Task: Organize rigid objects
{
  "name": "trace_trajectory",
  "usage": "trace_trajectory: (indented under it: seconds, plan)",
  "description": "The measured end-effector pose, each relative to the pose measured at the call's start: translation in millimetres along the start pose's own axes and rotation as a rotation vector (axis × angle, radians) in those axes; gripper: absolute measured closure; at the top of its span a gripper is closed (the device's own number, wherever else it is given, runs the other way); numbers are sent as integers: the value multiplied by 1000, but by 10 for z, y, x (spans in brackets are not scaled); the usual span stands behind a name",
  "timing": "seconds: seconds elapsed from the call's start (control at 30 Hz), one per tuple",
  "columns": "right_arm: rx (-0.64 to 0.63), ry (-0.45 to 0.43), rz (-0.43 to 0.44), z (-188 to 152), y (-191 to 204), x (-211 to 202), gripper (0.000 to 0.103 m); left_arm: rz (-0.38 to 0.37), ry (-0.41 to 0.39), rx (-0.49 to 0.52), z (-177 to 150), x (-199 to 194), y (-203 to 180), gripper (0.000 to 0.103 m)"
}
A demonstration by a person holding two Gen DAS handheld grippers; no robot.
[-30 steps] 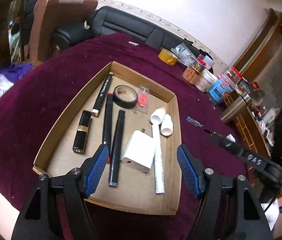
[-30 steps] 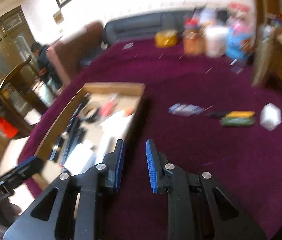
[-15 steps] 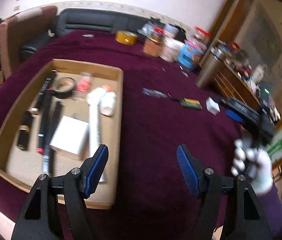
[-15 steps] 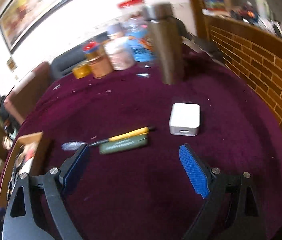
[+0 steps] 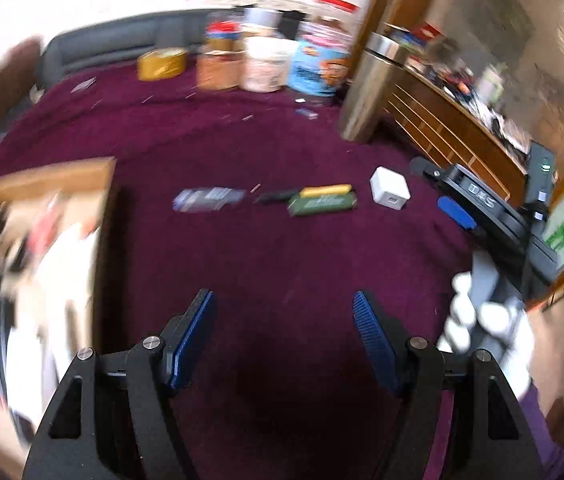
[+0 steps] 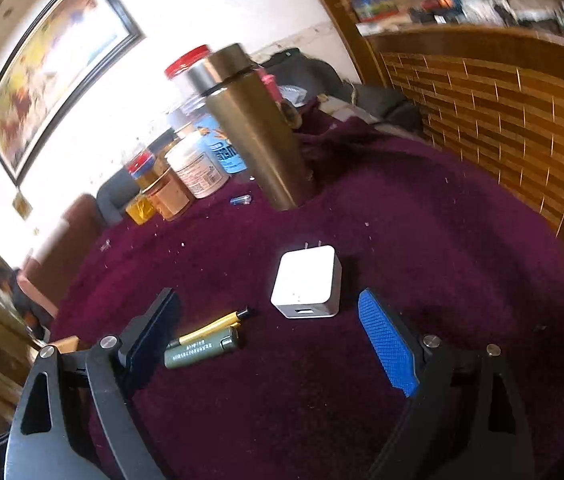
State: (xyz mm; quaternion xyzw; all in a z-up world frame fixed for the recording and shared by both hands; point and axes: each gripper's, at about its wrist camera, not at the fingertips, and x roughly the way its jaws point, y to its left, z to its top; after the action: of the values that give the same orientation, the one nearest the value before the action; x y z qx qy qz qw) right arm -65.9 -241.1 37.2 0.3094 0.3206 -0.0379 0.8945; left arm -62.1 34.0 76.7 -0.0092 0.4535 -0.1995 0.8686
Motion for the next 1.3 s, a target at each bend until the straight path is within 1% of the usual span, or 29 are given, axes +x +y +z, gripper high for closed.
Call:
trace_trajectory:
  seconds: [0.03, 0.1, 0.13, 0.2, 0.27, 0.37, 0.43, 0.47, 0.5, 0.53, 0.57, 0.6, 0.63, 0.67, 0.73, 0.77, 0.83, 0.9, 0.93, 0.97, 1.0, 1.03, 1.07, 1.1, 1.13, 1.17, 1.23, 1.3]
  plan:
    - [29, 9, 5, 11, -45, 7, 13, 9, 4, 39, 99, 112, -77, 38]
    - [76, 18, 15, 21, -116, 23, 13, -16, 16, 125, 312, 384, -250, 38]
    - [96, 21, 13, 25, -148, 37, 13, -14, 23, 153, 380, 484, -298, 38]
    - [116, 31, 11, 33, -204, 55, 13, 15, 44, 231, 554, 772, -430, 38]
    - [128, 46, 14, 26, -222, 83, 13, 29, 67, 292, 663, 991, -517, 39]
    - [124, 59, 14, 18, -210, 112, 13, 65, 97, 384, 745, 1272, -601, 39]
    - [116, 68, 16, 15, -197, 126, 13, 81, 126, 413, 759, 1423, -625, 38]
    - [116, 74, 17, 12, -195, 130, 13, 86, 124, 414, 753, 1465, -618, 37]
    - [117, 80, 20, 8, -194, 137, 13, 81, 121, 403, 742, 1460, -610, 39]
    - [118, 84, 16, 7, -194, 153, 13, 62, 133, 370, 724, 1432, -578, 47]
    - [117, 89, 12, 4, -193, 162, 13, 62, 130, 360, 699, 1391, -565, 51]
    - [116, 94, 10, -1, -194, 169, 13, 62, 130, 361, 677, 1363, -568, 61]
    - [119, 98, 10, -5, -197, 175, 13, 61, 131, 358, 630, 1304, -558, 75]
    - [119, 99, 8, -6, -201, 178, 13, 52, 134, 338, 584, 1238, -520, 81]
    - [118, 101, 1, -11, -209, 176, 13, -19, 162, 267, 506, 1146, -456, 87]
    - [119, 106, 2, -15, -208, 185, 13, -44, 173, 240, 405, 1059, -399, 88]
    - [116, 128, 3, -32, -203, 217, 13, -65, 184, 226, 255, 949, -347, 88]
    - [111, 152, 11, -54, -186, 252, 13, -106, 210, 200, 56, 784, -321, 88]
    - [105, 159, 13, -62, -175, 260, 13, -117, 214, 195, 15, 737, -321, 88]
    - [99, 160, 12, -69, -161, 258, 13, -129, 204, 189, -77, 623, -313, 88]
    - [90, 161, 10, -72, -148, 257, 13, -131, 190, 183, -100, 570, -320, 86]
    - [86, 162, 8, -75, -137, 258, 13, -129, 170, 173, -137, 485, -299, 81]
    - [84, 163, 7, -78, -135, 259, 13, -110, 144, 161, -171, 396, -276, 75]
    - [85, 166, 7, -80, -134, 262, 13, -88, 119, 150, -195, 324, -259, 64]
    - [89, 169, 7, -82, -140, 267, 13, -79, 105, 141, -206, 277, -253, 61]
    - [92, 172, 6, -84, -147, 272, 13, -78, 94, 125, -235, 233, -244, 61]
    - [91, 171, 4, -82, -142, 274, 13, -96, 97, 102, -272, 222, -246, 61]
    - [83, 172, -1, -85, -129, 280, 13, -95, 100, 112, -313, 246, -325, 61]
